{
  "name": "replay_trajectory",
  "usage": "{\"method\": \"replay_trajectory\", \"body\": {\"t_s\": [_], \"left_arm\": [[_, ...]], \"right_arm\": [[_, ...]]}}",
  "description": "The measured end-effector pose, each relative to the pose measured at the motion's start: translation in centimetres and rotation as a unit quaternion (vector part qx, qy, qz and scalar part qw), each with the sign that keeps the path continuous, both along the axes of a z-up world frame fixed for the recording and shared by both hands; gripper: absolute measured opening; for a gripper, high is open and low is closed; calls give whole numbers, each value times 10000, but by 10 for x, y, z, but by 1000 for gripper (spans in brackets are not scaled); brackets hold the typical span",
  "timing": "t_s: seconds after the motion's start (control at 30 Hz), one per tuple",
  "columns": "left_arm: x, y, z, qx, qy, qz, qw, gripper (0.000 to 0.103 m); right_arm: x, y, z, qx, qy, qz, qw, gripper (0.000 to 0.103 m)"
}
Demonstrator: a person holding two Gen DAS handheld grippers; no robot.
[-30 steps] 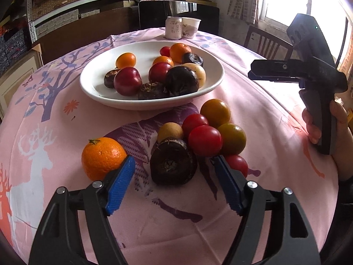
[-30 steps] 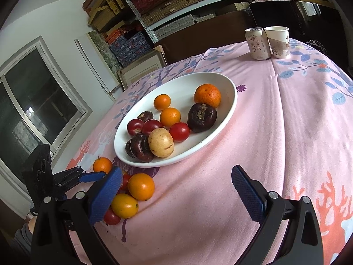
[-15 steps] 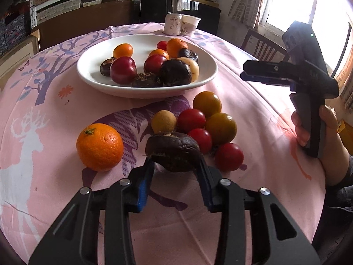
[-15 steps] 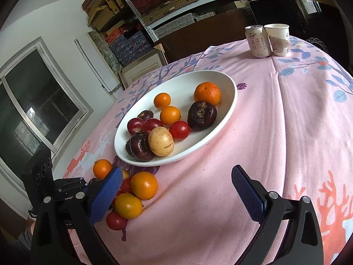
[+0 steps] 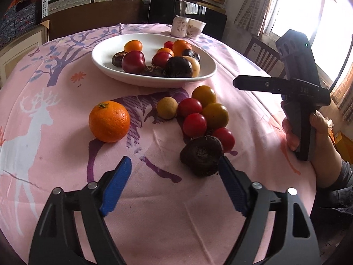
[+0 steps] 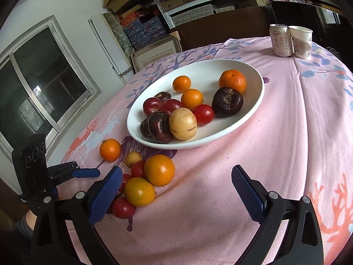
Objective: Organize fruits
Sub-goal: 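Close the left tool on another dark passion fruit in the pile and lift it, then grasp a yellow round fruit with the right tool while the left tool holds the passion fruit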
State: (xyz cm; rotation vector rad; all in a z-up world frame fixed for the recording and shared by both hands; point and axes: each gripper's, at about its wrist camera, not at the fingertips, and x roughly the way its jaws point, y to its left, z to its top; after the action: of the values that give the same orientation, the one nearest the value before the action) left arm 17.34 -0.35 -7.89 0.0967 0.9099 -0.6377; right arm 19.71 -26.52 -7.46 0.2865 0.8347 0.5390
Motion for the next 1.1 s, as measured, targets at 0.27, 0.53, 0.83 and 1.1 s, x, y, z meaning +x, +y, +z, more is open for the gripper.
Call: {"method": "replay_trajectory", "body": {"t_s": [0.27, 0.53, 0.83, 1.1], "left_arm": [[-14, -42, -1, 539, -336, -647, 9959, 64], [-4, -41, -4, 388, -149, -589, 9974, 46], [-5, -20, 7, 105, -362, -280, 9989, 45], [12, 20, 23, -402, -455, 464, 9971, 45]], "right_arm": [[4, -4, -3, -1, 77, -80, 9999, 100], [8, -8, -5, 44, 140, -132, 9998, 100], [-2, 4, -4, 109, 185, 333, 9992, 100], [-30, 43, 2, -392, -9, 668, 9970, 78]]}}
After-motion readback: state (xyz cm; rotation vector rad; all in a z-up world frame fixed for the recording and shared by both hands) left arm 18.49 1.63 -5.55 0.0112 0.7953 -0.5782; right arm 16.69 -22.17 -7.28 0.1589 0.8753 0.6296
